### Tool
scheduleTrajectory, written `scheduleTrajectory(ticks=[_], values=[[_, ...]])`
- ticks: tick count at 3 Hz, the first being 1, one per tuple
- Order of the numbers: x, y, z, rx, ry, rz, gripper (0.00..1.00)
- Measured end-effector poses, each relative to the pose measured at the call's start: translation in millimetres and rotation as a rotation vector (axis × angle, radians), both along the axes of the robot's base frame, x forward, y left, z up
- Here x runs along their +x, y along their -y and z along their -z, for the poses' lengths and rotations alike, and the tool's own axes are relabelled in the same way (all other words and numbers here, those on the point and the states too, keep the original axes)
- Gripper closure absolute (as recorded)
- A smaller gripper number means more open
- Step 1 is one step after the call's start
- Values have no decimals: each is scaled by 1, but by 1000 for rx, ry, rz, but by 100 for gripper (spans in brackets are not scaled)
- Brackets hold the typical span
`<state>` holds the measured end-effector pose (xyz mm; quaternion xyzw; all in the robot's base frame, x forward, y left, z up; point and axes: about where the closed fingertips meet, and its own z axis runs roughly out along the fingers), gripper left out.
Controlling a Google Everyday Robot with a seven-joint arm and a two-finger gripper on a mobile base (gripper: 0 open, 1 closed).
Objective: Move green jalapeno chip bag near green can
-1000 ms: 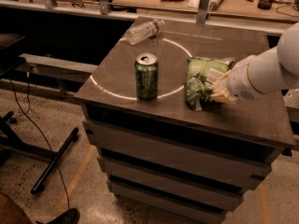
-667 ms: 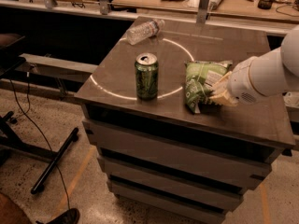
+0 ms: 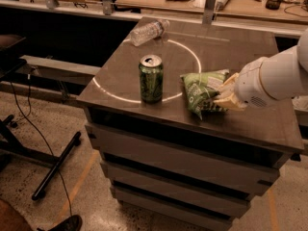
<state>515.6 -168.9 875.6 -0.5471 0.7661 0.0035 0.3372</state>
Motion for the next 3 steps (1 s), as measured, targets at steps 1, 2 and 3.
scheduleTrajectory(ticks=[1,2,3], values=[[1,-12,3,-7,-16,-26,100],[5,-24,8,-17,-38,-45,100],[8,-34,11,-20,-54,-62,100]])
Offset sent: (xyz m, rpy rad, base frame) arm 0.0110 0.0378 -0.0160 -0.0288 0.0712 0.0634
